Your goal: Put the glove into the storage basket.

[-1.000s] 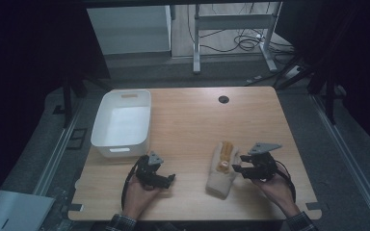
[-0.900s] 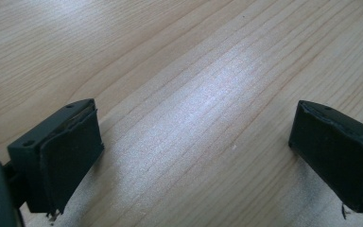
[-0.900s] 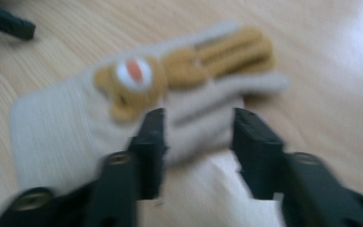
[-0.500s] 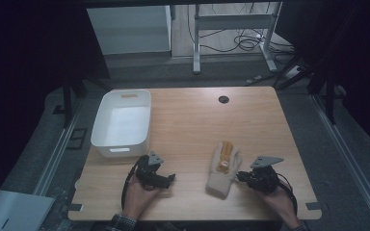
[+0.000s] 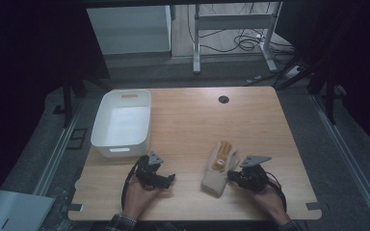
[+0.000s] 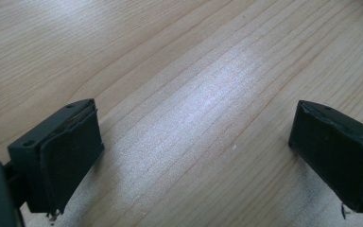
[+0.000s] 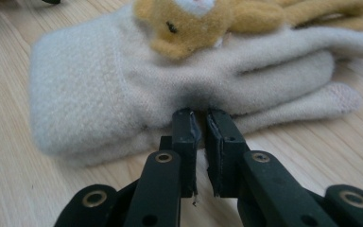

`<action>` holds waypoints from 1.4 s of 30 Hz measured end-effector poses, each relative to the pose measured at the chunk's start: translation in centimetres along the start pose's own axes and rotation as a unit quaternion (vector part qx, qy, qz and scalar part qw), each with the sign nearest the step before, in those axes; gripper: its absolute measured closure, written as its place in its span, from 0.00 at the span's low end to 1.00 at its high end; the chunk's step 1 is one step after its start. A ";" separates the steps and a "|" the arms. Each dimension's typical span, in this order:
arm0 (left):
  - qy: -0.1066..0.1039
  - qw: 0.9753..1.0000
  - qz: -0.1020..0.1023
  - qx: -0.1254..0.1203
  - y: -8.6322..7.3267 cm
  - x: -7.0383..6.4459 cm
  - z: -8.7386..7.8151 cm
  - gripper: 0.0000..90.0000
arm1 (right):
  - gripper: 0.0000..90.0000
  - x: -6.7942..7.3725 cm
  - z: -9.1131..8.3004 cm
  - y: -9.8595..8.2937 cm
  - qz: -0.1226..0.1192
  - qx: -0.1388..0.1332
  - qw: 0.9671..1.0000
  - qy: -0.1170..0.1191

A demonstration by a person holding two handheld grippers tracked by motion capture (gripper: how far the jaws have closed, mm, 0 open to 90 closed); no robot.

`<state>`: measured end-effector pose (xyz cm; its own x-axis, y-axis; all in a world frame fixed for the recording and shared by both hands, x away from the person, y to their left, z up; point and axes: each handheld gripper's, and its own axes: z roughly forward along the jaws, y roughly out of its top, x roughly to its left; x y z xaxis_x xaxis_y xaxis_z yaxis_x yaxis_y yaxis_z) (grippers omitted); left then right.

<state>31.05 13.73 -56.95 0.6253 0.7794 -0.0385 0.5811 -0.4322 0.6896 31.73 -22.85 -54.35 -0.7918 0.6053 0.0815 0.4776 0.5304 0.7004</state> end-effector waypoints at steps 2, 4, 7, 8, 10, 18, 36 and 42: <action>0.000 1.000 0.000 0.000 0.0 0.0 0.0 0.03 | 0.90 0.2 0.6 0.5 -0.004 0.000 1.000 0.004; 0.000 1.000 0.000 0.000 0.0 0.0 0.0 0.03 | 0.90 0.3 0.9 0.7 -0.004 0.000 1.000 0.004; 0.000 1.000 0.000 0.000 0.0 0.0 0.0 0.03 | 0.90 0.4 1.6 1.2 -0.005 0.001 1.000 0.005; 0.000 1.000 0.000 0.000 0.0 0.0 0.0 0.03 | 0.90 0.5 1.8 1.4 -0.006 0.000 1.000 0.005; 0.000 1.000 0.001 0.000 0.0 0.0 0.0 0.03 | 0.90 0.7 2.3 1.8 -0.007 -0.001 1.000 0.009; -0.001 1.000 -0.002 0.001 0.0 0.0 0.0 0.03 | 0.90 1.4 4.6 3.8 -0.019 0.003 1.000 0.012; -0.006 1.000 0.007 0.002 -0.2 0.1 -0.2 0.03 | 0.79 0.8 4.0 4.5 -0.023 -0.017 1.000 -0.008; -0.006 1.000 0.006 0.002 -0.2 0.1 -0.2 0.03 | 0.71 -0.2 2.4 3.4 -0.014 -0.021 0.999 -0.024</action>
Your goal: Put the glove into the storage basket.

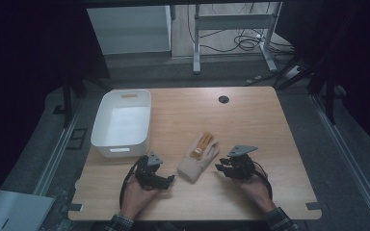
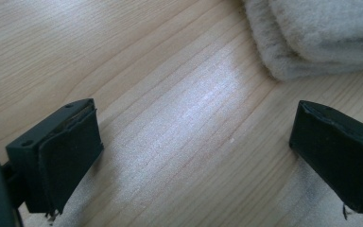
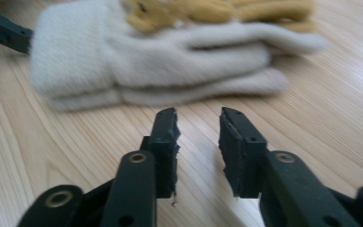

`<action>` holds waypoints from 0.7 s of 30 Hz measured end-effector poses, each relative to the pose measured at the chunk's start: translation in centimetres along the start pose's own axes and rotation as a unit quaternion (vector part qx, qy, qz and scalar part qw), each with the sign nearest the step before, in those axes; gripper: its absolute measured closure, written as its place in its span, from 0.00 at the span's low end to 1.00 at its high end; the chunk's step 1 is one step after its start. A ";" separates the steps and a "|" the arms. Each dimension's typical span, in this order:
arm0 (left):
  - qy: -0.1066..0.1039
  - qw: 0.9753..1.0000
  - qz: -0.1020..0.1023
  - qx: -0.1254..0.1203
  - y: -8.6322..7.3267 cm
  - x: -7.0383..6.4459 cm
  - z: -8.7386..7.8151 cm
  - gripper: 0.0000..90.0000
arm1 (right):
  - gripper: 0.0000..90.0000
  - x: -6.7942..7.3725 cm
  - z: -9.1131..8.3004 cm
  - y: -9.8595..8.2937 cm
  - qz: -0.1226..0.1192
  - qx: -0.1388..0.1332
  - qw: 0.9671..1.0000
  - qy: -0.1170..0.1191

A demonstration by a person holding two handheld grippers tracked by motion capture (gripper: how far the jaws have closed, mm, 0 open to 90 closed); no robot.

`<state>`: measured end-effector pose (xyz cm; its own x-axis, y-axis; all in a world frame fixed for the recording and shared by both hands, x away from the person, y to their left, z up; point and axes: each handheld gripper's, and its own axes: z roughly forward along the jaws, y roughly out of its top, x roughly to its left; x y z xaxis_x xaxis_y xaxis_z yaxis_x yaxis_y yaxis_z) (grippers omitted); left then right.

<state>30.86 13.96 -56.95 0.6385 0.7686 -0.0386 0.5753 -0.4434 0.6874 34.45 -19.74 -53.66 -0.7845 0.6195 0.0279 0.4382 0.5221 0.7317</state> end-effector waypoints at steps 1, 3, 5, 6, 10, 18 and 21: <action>0.000 1.000 0.000 0.000 0.0 0.0 0.0 0.03 | 0.68 -0.3 -0.4 -0.3 0.004 -0.001 1.000 -0.004; 0.000 1.000 -0.001 0.000 0.0 -0.1 0.0 0.04 | 0.65 -0.6 -0.8 -0.9 0.008 -0.001 1.000 -0.012; -0.002 1.000 0.003 -0.002 -0.1 -0.1 -0.1 0.05 | 0.61 -1.0 -1.3 -1.5 0.012 -0.002 1.000 -0.024; -0.004 1.000 0.003 -0.002 -0.1 -0.1 -0.1 0.05 | 0.60 -1.2 -1.5 -1.7 0.013 0.000 1.000 -0.029; -0.020 1.000 -0.006 0.000 0.1 -0.3 -0.2 0.06 | 0.53 -1.9 -2.4 -2.7 0.018 -0.003 0.999 -0.049; -0.047 0.999 -0.016 0.001 0.7 -0.9 -0.7 0.02 | 0.40 -3.6 -4.2 -4.8 0.043 -0.009 0.995 -0.085; -0.052 0.999 -0.012 0.000 1.3 -1.4 -1.0 0.01 | 0.36 -3.9 -4.3 -5.2 0.044 -0.006 0.995 -0.093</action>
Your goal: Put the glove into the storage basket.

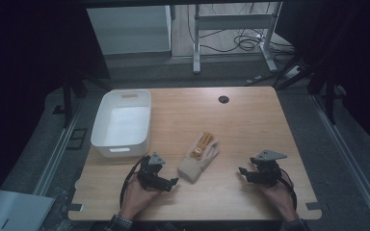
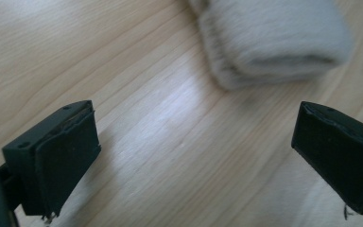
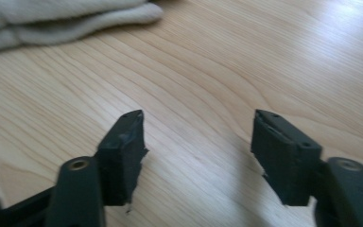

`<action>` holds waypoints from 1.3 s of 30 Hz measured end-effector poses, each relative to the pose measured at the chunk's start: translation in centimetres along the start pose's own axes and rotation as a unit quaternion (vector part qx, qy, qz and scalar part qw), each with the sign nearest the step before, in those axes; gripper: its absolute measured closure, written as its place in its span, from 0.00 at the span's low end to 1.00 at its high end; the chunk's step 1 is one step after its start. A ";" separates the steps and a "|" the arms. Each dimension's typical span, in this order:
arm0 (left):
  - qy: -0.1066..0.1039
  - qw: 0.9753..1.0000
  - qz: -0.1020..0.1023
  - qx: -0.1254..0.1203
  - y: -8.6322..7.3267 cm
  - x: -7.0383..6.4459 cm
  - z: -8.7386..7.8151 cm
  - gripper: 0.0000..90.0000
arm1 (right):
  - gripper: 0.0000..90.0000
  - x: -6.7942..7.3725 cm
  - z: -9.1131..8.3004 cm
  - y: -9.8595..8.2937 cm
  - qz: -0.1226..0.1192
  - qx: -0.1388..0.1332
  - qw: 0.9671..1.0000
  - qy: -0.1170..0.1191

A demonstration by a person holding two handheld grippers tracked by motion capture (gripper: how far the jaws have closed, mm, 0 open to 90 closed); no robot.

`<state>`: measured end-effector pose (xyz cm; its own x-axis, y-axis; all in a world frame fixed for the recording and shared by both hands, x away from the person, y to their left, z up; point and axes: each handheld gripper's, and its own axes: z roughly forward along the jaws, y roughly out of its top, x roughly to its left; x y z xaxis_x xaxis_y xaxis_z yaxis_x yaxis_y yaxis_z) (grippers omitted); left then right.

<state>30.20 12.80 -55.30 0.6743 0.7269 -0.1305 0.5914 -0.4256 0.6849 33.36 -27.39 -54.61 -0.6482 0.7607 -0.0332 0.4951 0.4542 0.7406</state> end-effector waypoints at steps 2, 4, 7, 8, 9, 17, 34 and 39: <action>-0.002 1.000 0.003 0.001 0.5 -0.4 -0.1 0.01 | 0.33 -0.2 0.0 -0.3 0.000 0.005 1.000 -0.003; -0.005 1.000 0.004 0.000 1.1 -0.7 -0.2 0.01 | 0.30 -0.3 0.1 -0.5 0.001 0.006 1.000 -0.006; -0.011 1.000 0.006 0.007 2.3 -1.2 0.1 0.00 | 0.23 -0.4 0.2 -0.4 0.002 0.011 1.000 -0.011; -0.011 1.000 0.006 0.007 2.3 -1.2 0.1 0.00 | 0.23 -0.4 0.2 -0.4 0.002 0.011 1.000 -0.011; -0.010 1.000 0.009 0.013 2.6 -1.4 0.2 0.00 | 0.21 -0.4 0.2 -0.4 0.004 0.013 1.000 -0.013; -0.015 0.999 0.021 0.030 5.2 -2.2 1.7 0.00 | 0.19 -0.4 0.2 -0.4 0.004 0.015 1.000 -0.012; 0.043 0.996 0.022 0.069 9.4 -4.0 7.4 0.00 | 0.18 -0.4 0.2 -0.4 0.004 0.015 1.000 -0.011; 0.061 0.994 0.030 0.086 9.1 -4.0 8.5 0.02 | 0.18 -0.4 0.2 -0.4 0.004 0.016 1.000 -0.011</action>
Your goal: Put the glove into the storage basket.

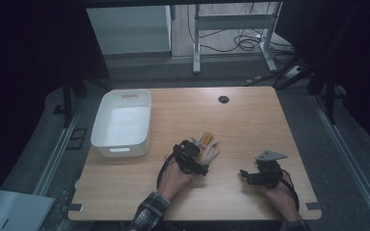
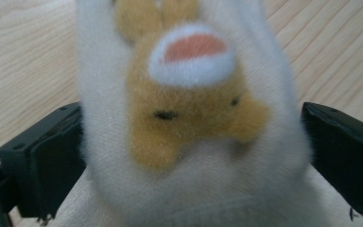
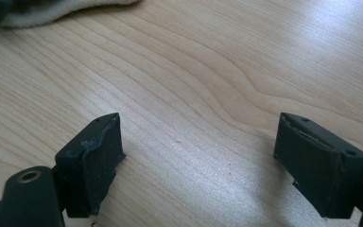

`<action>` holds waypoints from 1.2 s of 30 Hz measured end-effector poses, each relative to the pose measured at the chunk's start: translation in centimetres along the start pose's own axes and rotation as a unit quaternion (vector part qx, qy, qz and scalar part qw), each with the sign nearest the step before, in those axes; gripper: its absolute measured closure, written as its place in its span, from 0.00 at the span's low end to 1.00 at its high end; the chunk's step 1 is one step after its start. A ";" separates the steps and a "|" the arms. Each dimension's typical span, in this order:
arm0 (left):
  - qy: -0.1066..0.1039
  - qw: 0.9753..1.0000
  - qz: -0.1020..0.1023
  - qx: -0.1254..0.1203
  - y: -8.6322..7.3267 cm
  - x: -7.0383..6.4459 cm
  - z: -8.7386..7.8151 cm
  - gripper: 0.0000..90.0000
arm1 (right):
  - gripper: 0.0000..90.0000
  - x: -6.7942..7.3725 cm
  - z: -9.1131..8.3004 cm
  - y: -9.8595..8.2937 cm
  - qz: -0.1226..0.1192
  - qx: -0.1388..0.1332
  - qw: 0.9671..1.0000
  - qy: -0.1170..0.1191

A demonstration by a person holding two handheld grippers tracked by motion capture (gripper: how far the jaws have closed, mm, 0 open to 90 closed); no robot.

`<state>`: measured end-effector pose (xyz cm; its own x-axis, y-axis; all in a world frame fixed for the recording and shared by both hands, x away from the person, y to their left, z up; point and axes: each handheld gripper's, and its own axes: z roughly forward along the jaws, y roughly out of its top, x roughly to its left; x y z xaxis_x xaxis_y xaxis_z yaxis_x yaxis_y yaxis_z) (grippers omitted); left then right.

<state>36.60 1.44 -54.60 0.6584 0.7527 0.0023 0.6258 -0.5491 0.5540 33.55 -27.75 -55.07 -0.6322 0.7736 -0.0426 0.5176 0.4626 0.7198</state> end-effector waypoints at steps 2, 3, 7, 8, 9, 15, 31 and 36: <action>-0.015 1.000 -0.010 -0.004 -0.2 0.3 0.1 0.05 | 0.18 0.0 0.0 0.0 0.000 0.000 1.000 0.000; -0.019 1.000 -0.013 -0.005 -0.2 0.4 0.1 0.08 | 0.18 0.0 0.0 0.0 0.000 0.000 1.000 0.000; -0.024 1.000 -0.004 -0.002 -0.2 0.9 -0.4 0.24 | 0.18 0.0 0.0 0.0 0.000 0.000 1.000 0.000; -0.026 1.000 0.000 -0.002 -0.2 1.1 -0.5 0.27 | 0.18 0.0 0.0 0.0 0.000 0.000 1.000 0.000; -0.027 1.000 -0.001 -0.003 -0.3 1.2 -0.6 0.32 | 0.18 0.0 0.0 0.0 0.000 0.000 1.000 0.000; -0.035 0.999 0.005 0.010 -0.2 1.4 -1.2 0.60 | 0.18 0.0 0.0 0.0 0.000 0.000 1.000 0.000; -0.063 0.998 -0.007 -0.010 -0.4 2.6 -3.0 0.69 | 0.18 0.0 0.0 0.0 0.000 0.000 1.000 0.000; -0.067 0.997 -0.017 -0.017 -0.4 3.4 -3.9 0.70 | 0.18 0.0 0.0 0.0 -0.001 0.000 1.000 0.000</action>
<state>36.95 5.60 -51.56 0.6882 0.7142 -0.1275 0.6357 -0.5089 0.5804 33.55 -27.75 -55.07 -0.6329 0.7730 -0.0432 0.5166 0.4632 0.7201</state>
